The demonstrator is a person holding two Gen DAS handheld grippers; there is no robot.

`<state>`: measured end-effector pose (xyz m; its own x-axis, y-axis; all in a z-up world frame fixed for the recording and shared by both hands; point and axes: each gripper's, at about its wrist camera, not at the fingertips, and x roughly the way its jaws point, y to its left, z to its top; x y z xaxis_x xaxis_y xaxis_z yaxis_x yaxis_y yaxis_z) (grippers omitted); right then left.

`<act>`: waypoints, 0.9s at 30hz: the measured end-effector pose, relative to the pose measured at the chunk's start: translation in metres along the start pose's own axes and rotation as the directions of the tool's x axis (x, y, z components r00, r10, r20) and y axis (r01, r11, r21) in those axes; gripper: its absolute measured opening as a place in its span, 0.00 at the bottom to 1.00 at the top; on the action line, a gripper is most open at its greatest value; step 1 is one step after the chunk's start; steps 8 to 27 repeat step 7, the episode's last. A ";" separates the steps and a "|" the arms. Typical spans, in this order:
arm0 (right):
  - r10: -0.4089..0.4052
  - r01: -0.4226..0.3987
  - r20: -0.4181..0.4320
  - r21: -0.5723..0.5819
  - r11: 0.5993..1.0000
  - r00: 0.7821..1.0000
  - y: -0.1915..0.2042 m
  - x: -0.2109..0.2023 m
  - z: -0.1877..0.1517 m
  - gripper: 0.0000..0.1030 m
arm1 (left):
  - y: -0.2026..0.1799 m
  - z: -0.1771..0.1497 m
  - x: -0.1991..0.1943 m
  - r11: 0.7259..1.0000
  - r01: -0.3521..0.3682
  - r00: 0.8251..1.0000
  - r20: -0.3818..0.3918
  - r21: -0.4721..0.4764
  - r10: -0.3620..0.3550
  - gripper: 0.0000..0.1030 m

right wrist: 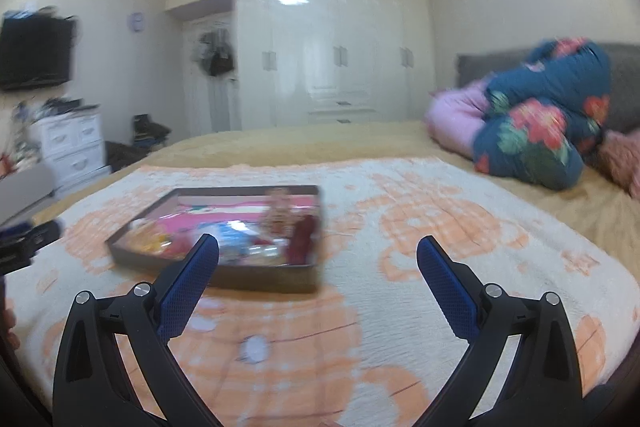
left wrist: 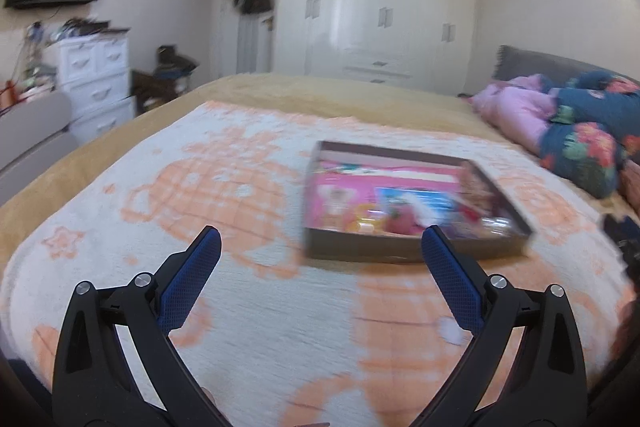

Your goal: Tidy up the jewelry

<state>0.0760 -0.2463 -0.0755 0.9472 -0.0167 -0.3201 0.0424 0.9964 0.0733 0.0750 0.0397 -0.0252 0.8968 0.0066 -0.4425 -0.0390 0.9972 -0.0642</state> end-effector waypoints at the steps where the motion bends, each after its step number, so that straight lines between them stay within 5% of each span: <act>1: -0.032 0.033 -0.050 0.007 0.999 0.998 -0.012 0.015 0.006 0.94 | 0.015 0.006 0.012 0.999 -0.047 0.999 -0.021 -0.010 0.046 0.89; 4: -0.163 0.169 -0.225 0.008 0.986 0.961 -0.054 0.069 0.016 0.94 | 0.057 0.023 0.056 0.984 -0.175 0.978 -0.125 -0.033 0.169 0.89; 7: -0.296 0.304 -0.384 -0.041 0.952 0.875 -0.108 0.130 0.018 0.94 | 0.112 0.035 0.103 0.964 -0.252 0.950 -0.212 -0.089 0.229 0.89; 27: -0.296 0.304 -0.384 -0.041 0.952 0.875 -0.108 0.130 0.018 0.94 | 0.112 0.035 0.103 0.964 -0.252 0.950 -0.212 -0.089 0.229 0.89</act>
